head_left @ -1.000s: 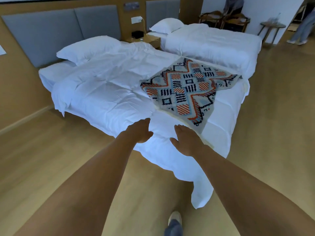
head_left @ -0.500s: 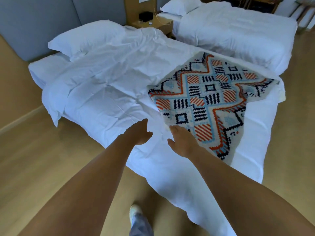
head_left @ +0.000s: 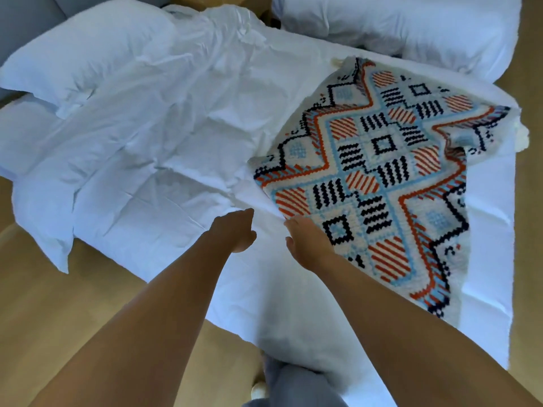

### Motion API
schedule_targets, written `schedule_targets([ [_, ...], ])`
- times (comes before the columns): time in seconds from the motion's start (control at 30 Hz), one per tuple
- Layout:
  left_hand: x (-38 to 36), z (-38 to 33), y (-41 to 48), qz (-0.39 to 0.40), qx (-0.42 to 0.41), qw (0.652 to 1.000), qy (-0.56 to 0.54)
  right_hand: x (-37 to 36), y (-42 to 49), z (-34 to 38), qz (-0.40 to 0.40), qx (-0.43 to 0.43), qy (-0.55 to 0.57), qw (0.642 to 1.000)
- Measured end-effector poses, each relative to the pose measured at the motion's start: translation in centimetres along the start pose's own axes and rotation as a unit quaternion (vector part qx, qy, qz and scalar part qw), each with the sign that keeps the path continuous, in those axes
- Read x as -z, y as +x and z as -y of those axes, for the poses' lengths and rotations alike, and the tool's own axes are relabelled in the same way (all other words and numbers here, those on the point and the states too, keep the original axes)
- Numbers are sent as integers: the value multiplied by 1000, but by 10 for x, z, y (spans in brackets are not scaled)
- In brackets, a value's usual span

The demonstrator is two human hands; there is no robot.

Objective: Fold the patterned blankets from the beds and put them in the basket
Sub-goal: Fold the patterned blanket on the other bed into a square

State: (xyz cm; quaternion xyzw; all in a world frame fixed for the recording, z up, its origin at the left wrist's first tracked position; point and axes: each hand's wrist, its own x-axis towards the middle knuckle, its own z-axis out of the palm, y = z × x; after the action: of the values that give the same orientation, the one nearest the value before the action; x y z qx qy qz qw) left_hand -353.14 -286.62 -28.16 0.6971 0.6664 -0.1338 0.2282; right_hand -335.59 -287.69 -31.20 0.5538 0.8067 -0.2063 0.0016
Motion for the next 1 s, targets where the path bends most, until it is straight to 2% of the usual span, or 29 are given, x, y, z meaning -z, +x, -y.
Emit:
schedule_targets([
  [0.27,-9,13,114,34,-1,999,8,-35,103,-25,-5,-10,-2,1000],
  [0.4,-19,26,167,-12,47,997,56,-56,143,-38,12,-43,9,999],
  [0.53,-31,52,216,-30,75,993,82,-74,172,-57,47,-113,12,992],
  [0.63,-36,61,248,-12,31,997,65,-87,185,-68,58,-140,-9,988],
  [0.7,-40,58,267,-27,-8,998,48,-94,191,-74,35,-131,-8,991],
  [0.8,-45,45,284,-60,20,998,-7,-95,195,-83,-39,-150,87,984],
  [0.87,-49,35,292,-65,46,995,-51,-90,196,-94,-76,-187,205,958],
  [0.93,-47,23,299,-98,15,989,-109,-84,196,-113,-78,-239,292,923],
  [1.0,-42,9,307,-137,-66,975,-161,-80,195,-137,-83,-290,317,899],
])
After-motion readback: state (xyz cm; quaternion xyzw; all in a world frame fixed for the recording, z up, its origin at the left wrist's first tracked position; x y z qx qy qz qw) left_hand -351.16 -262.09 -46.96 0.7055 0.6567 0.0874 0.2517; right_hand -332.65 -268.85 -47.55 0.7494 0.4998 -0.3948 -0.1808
